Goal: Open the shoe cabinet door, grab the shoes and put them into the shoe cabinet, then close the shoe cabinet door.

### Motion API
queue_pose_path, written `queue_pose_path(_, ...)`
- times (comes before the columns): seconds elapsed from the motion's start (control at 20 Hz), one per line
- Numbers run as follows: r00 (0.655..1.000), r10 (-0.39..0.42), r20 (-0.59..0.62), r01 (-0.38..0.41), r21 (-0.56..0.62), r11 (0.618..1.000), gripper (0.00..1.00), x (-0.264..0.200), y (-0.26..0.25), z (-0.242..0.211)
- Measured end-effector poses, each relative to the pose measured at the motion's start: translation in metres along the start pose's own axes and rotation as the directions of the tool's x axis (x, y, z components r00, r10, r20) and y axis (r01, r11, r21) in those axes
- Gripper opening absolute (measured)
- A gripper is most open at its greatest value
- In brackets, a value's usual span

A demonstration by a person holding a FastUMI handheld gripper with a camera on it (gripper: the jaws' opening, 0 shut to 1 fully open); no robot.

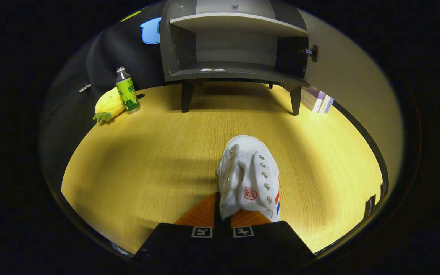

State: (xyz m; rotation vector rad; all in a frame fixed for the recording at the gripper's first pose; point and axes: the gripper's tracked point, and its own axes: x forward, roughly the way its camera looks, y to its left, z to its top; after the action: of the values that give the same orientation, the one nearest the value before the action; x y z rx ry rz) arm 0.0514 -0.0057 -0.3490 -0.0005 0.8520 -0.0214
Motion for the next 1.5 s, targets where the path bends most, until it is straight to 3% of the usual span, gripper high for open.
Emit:
queue_pose_path(0.1, 1.000, -0.012, 0.017, 0.013, -0.028, 1.000, 0.04, -0.004, -0.005, 0.011)
queue_pose_path(0.25, 0.999, 0.014, 0.032, -0.016, 0.052, 0.999, 0.04, -0.018, -0.006, 0.037)
queue_pose_path(0.35, 0.998, 0.017, 0.068, -0.019, 0.036, 0.999, 0.04, -0.038, -0.005, 0.067)
queue_pose_path(0.65, 0.949, 0.005, 0.314, 0.003, -0.025, 1.000, 0.04, -0.108, -0.004, 0.220)
queue_pose_path(0.85, 0.905, 0.000, 0.425, 0.025, -0.054, 0.998, 0.04, -0.126, -0.009, 0.305)
queue_pose_path(1.1, 0.867, 0.026, 0.497, 0.024, -0.094, 0.995, 0.04, -0.110, -0.014, 0.385)
queue_pose_path(1.5, 0.860, 0.082, 0.504, 0.000, -0.161, 0.987, 0.04, -0.055, -0.019, 0.468)
